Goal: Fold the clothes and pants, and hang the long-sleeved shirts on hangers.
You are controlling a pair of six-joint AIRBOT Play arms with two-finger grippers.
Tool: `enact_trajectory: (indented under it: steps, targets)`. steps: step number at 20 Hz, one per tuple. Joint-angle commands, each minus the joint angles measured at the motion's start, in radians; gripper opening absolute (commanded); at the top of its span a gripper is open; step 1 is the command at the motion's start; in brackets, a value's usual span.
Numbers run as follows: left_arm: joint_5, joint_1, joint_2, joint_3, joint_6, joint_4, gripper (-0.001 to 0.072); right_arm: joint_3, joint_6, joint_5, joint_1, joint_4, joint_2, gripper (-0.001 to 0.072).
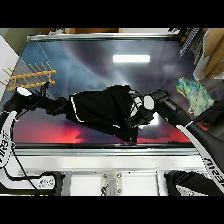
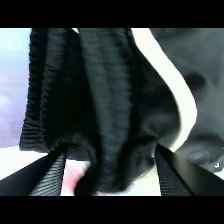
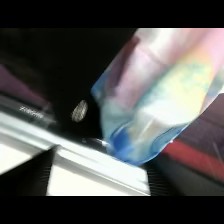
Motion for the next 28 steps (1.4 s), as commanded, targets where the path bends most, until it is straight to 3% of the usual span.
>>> enact_trajectory:
  steps: [1, 4, 8, 9, 11, 14, 16, 18, 23, 28]
  targets:
    - [-0.069, 0.019, 0.024, 0.045, 0.001, 0.001, 0.0552, -0.006, -0.07, 0.031, 0.001, 0.163, 0.021, 0.0629]
    - [-0.078, 0.072, 0.122, 0.087, 0.0, 0.0, 0.0552, -0.005, -0.097, 0.04, -0.058, 0.167, 0.136, 0.0628]
    - [-0.079, 0.106, 0.291, 0.023, 0.0, -0.002, 0.0551, -0.015, -0.105, 0.043, -0.327, 0.146, 0.252, 0.0629]
    - [-0.071, 0.1, 0.328, -0.013, -0.001, -0.003, 0.048, -0.027, -0.108, 0.042, -0.402, 0.146, 0.25, 0.0631]
    - [-0.027, 0.069, 0.398, -0.094, 0.0, -0.003, 0.0037, -0.084, -0.142, -0.019, -0.547, 0.164, 0.231, 0.0642]
    - [0.048, -0.015, 0.475, -0.185, -0.004, -0.005, 0.0035, -0.201, -0.202, -0.134, -0.705, 0.296, 0.163, 0.065]
    - [0.084, -0.085, 0.505, -0.219, -0.03, -0.005, 0.0036, -0.274, -0.273, -0.211, -0.782, 0.423, 0.092, 0.0718]
    - [0.106, -0.157, 0.522, -0.232, -0.038, -0.004, 0.0036, -0.302, -0.33, -0.274, -0.816, 0.486, 0.016, 0.0717]
    - [0.149, -0.289, 0.523, -0.206, -0.073, -0.003, 0.0036, -0.302, -0.444, -0.314, -0.777, 0.663, -0.143, 0.0713]
    - [0.18, -0.317, 0.523, -0.204, -0.098, -0.003, 0.0036, -0.301, -0.518, -0.378, -0.624, 0.832, -0.223, 0.0711]
